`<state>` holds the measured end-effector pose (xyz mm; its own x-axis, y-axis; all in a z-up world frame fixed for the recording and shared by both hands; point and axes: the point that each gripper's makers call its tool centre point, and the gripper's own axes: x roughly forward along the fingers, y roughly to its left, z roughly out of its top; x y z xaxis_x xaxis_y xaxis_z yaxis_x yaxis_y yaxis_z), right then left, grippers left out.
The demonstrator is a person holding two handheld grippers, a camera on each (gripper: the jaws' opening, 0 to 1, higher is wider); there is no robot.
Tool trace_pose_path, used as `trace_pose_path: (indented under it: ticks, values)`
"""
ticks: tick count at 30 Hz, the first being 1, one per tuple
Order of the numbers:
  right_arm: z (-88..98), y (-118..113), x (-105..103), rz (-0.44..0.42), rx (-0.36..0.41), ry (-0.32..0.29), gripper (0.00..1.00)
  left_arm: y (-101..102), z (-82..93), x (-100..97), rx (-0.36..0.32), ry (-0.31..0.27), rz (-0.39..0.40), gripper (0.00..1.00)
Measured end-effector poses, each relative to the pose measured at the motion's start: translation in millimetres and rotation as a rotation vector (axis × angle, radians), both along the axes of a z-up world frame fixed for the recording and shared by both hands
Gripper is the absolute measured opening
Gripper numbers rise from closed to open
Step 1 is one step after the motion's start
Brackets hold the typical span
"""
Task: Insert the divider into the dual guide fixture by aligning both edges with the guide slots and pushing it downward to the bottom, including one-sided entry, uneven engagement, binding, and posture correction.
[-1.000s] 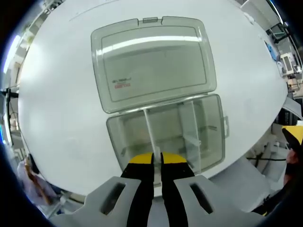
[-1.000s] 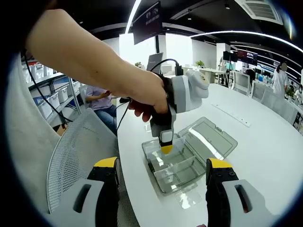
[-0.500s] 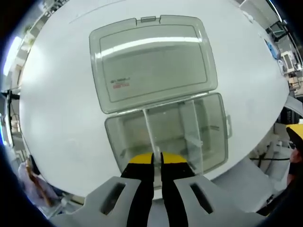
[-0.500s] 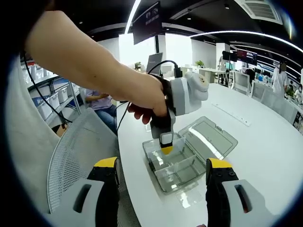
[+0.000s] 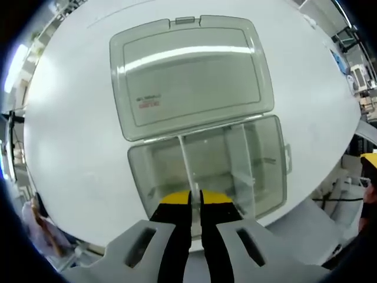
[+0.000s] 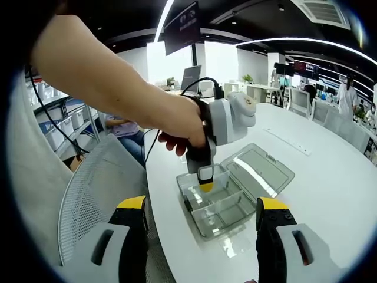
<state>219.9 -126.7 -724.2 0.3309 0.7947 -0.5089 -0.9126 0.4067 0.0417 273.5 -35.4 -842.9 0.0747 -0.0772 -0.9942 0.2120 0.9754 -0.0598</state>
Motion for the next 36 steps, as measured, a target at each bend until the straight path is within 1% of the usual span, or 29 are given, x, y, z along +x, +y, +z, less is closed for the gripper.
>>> trace_pose_path:
  ticks: [9, 18, 36]
  values:
    - [-0.7, 4.0, 1.6, -0.001, 0.013, 0.003, 0.72, 0.4, -0.8, -1.1, -0.025, -0.010, 0.022, 0.01]
    - [-0.1, 3.2, 3.4, -0.004, 0.019, 0.001, 0.72, -0.2, -1.5, -2.9, -0.026, -0.014, 0.026, 0.01]
    - [-1.9, -1.8, 4.6, -0.012, 0.015, 0.006, 0.72, -0.4, -9.1, -3.1, -0.011, -0.012, 0.028, 0.01]
